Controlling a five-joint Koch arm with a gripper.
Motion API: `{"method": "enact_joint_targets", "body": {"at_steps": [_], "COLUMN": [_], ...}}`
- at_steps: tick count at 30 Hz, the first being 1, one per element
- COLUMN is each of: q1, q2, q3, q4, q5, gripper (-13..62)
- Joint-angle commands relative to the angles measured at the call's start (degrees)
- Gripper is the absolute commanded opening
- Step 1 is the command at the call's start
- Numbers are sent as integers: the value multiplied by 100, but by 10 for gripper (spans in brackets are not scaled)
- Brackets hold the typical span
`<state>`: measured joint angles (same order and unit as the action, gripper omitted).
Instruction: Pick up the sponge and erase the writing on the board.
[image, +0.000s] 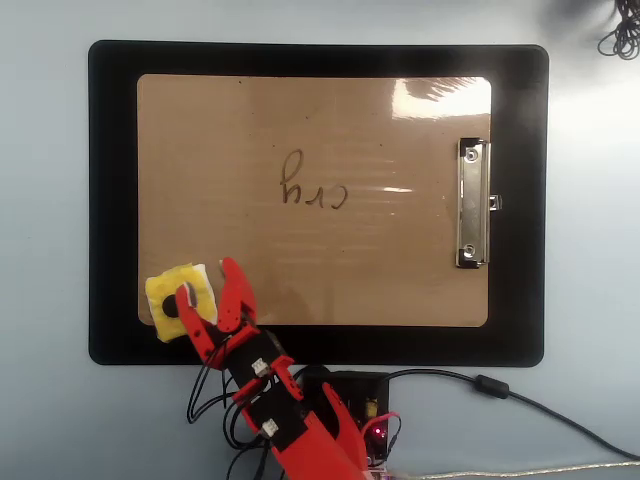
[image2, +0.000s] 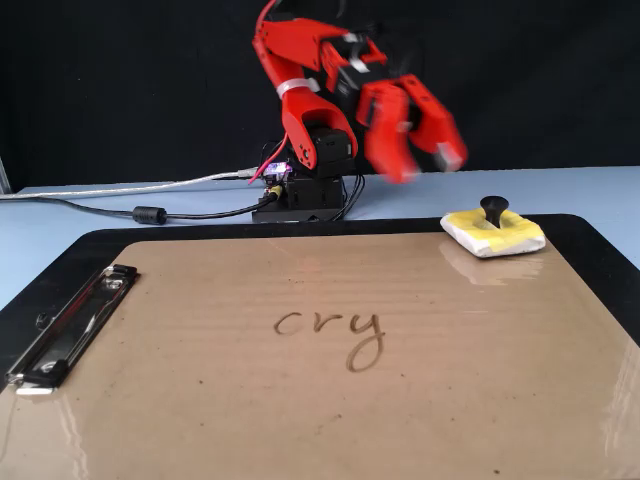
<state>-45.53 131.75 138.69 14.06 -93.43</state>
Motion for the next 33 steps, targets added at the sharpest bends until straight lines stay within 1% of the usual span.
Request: {"method": "enact_joint_targets", "body": {"at_steps": [1, 3, 6, 9, 12, 15, 19, 22, 26, 29, 33], "q1": [-396, -853, -1327, -1345, -1362, -1371, -1494, -1573, -1591, -1872, -1942], "q2": [35, 18, 9, -193, -817, -1485, -2558, -3015, -3278, -3296, -3278], "q3": [44, 185, 290, 264, 264, 281, 439, 492, 624, 756, 1063], "q4": [-2021, -2285, -1828, -1195, -1266, -2013, -3718, -4333, -4403, -4368, -4342], "q5": [-439, -835, -958, -1090, -1081, -1063, -896, -554, -272, -255, -211], "gripper": [275, 284, 334, 336, 333, 330, 320, 320, 321, 320, 319]}}
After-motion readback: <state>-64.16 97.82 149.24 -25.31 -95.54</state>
